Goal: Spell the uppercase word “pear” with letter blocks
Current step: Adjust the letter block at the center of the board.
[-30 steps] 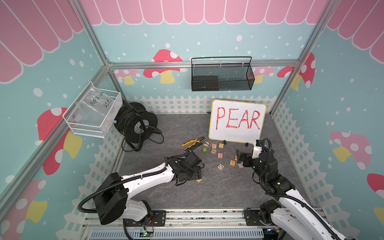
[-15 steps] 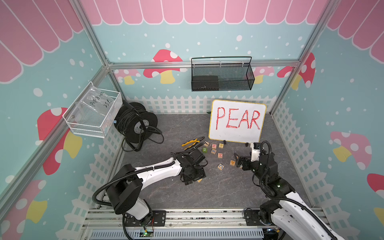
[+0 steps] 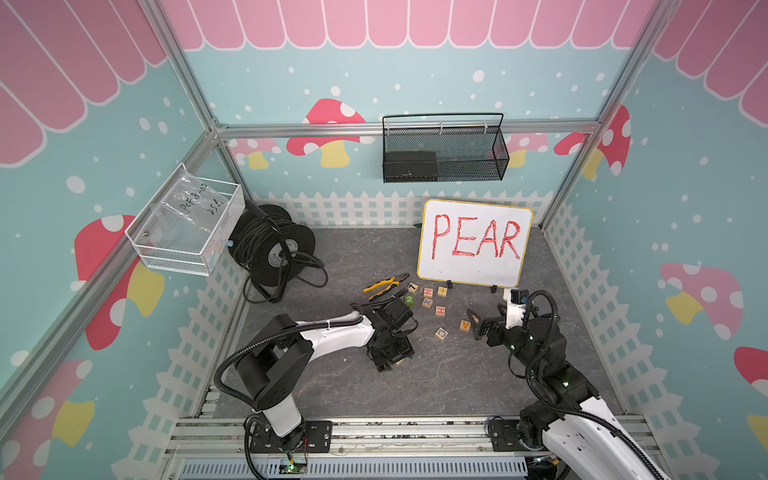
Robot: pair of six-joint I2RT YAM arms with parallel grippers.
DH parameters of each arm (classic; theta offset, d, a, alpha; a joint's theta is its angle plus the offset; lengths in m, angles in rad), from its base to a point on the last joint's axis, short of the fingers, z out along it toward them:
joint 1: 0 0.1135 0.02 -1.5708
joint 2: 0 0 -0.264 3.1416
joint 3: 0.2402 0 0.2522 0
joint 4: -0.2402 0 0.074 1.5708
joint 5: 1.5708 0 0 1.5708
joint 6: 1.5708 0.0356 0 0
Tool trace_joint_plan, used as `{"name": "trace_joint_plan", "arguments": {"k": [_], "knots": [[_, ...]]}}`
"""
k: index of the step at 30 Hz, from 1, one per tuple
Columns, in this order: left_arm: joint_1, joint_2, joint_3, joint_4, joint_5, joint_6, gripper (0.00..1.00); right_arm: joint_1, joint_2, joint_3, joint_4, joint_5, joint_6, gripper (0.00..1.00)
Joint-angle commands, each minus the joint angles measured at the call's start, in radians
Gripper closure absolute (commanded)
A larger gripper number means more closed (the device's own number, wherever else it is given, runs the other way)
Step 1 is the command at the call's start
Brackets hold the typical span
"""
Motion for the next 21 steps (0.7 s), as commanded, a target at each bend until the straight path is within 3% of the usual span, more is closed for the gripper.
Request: {"name": "trace_joint_plan", "arguments": {"k": [1,10,21], "knots": [[0.007,0.029,0.025,0.009,0.006,-0.023,0.32,-0.005,-0.002,-0.013,-0.009,0.016,-0.012,0.01],[0.009,0.093,0.047,-0.017,-0.033,0.046,0.41,-0.005,0.007,-0.016,-0.011,0.035,-0.009,0.01],[-0.008,0.162,0.180,-0.180,-0.204,0.247,0.44,-0.004,0.001,-0.025,-0.017,0.057,-0.006,0.00]]}}
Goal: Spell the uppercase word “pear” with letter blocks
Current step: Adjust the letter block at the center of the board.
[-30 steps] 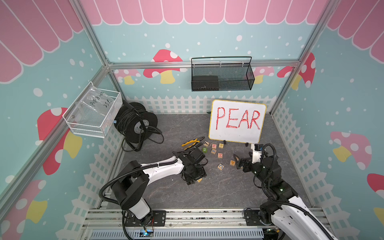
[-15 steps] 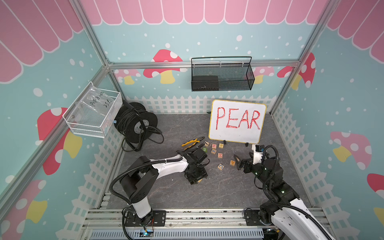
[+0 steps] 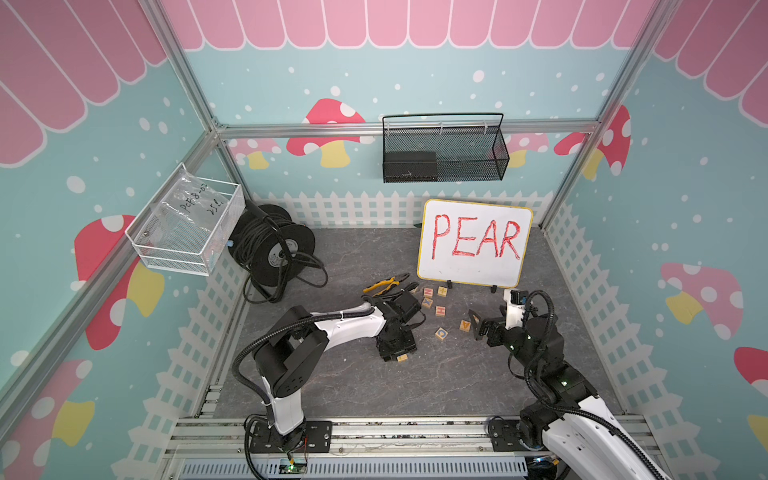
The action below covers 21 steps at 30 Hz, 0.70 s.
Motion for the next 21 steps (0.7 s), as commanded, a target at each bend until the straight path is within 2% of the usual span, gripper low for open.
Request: {"name": "trace_joint_plan", "arguments": {"k": [1,13,18,21], "knots": [[-0.006,0.046,0.024,-0.079,-0.121,0.091,0.44,-0.004,-0.005,-0.014,-0.010,0.014,-0.006,0.00],[-0.108,0.097,0.075,-0.115,-0.256,0.168,0.53,-0.005,0.004,-0.013,-0.016,0.023,-0.004,0.00],[-0.131,0.101,0.064,-0.115,-0.279,0.177,0.62,-0.005,0.017,-0.008,-0.018,0.022,-0.004,0.01],[-0.136,0.092,0.054,-0.114,-0.300,0.189,0.63,-0.006,0.021,-0.006,-0.020,0.025,-0.004,0.01]]}}
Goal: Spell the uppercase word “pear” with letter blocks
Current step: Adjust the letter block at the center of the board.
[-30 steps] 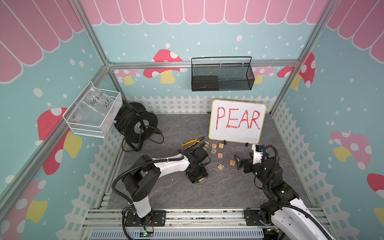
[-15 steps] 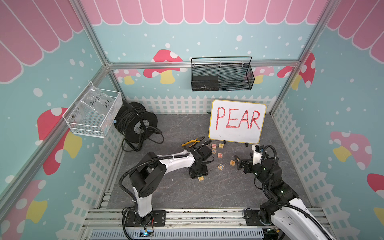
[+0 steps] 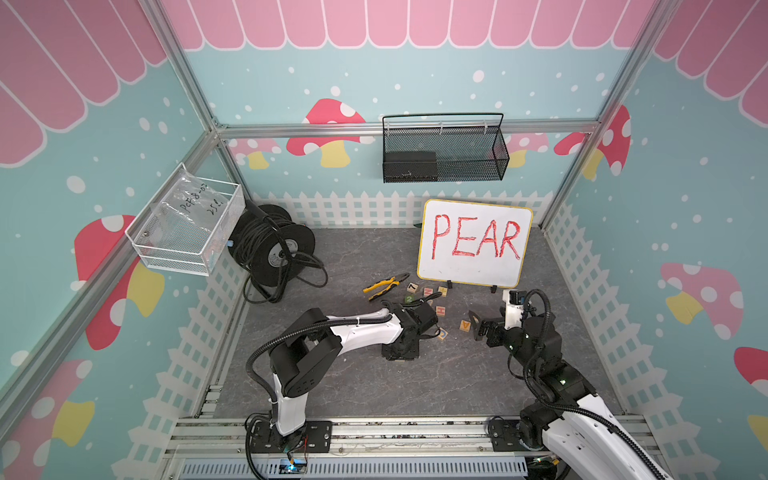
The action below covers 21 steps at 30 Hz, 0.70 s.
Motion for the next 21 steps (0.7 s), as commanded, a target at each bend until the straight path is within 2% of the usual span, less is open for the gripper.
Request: {"name": "trace_joint_plan", "arguments": {"k": [1,6,21], "knots": [[-0.011,0.027,-0.024,-0.005,-0.038,0.020,0.63,-0.005,0.002,-0.005,-0.008,0.012,-0.004,0.01],[-0.015,-0.016,-0.052,0.005,-0.068,0.063,0.64,-0.005,0.012,-0.002,-0.013,0.019,-0.004,0.01],[-0.014,-0.084,-0.180,0.112,-0.026,0.036,0.64,-0.005,0.053,0.030,-0.024,0.015,0.006,0.01]]}}
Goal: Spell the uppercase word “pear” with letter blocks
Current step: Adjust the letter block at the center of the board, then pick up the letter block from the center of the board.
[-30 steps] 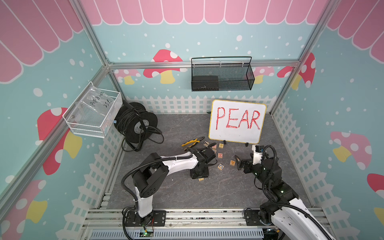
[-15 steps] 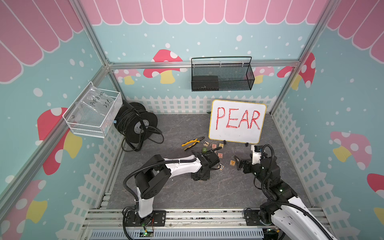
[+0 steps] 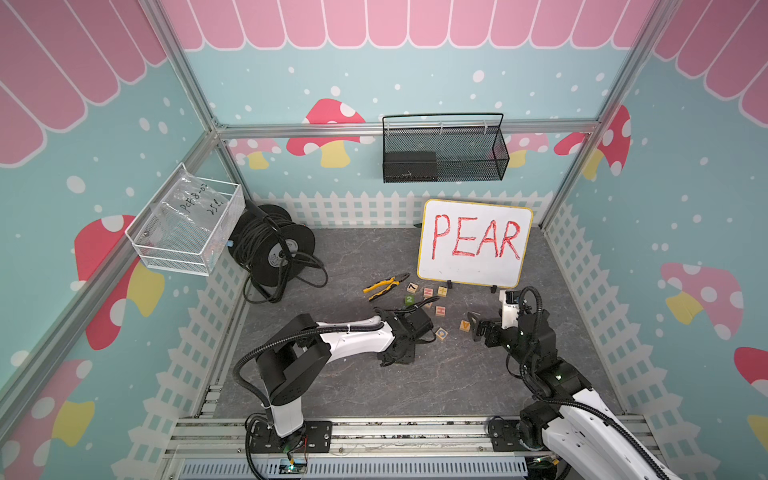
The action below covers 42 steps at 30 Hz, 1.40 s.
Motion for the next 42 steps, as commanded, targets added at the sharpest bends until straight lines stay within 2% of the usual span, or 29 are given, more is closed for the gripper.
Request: {"name": "trace_joint_plan", "arguments": {"k": [1,9,20,25,35,38,42], "knots": [[-0.004,0.007,-0.051,0.003,0.015,-0.027,0.64,-0.004,0.001,0.029,-0.013,0.004,0.008,0.01],[-0.005,-0.009,-0.056,0.008,0.033,-0.065,0.61,-0.005,0.005,0.032,-0.018,0.007,0.032,0.01],[-0.004,-0.070,-0.069,0.030,0.013,-0.065,0.40,-0.004,0.015,0.036,-0.019,0.010,0.047,0.01],[-0.004,-0.114,-0.082,0.051,-0.018,-0.058,0.35,-0.005,0.034,0.051,-0.024,0.017,0.051,0.01],[-0.003,-0.283,-0.113,0.155,-0.202,0.071,0.23,-0.004,0.101,0.099,-0.023,0.067,0.125,0.01],[-0.003,-0.350,-0.147,0.241,-0.256,0.137,0.19,-0.005,0.113,0.110,-0.030,0.092,0.162,0.01],[0.001,-0.438,-0.239,0.424,-0.273,0.212,0.11,-0.005,0.133,0.123,-0.038,0.110,0.201,0.01]]}}
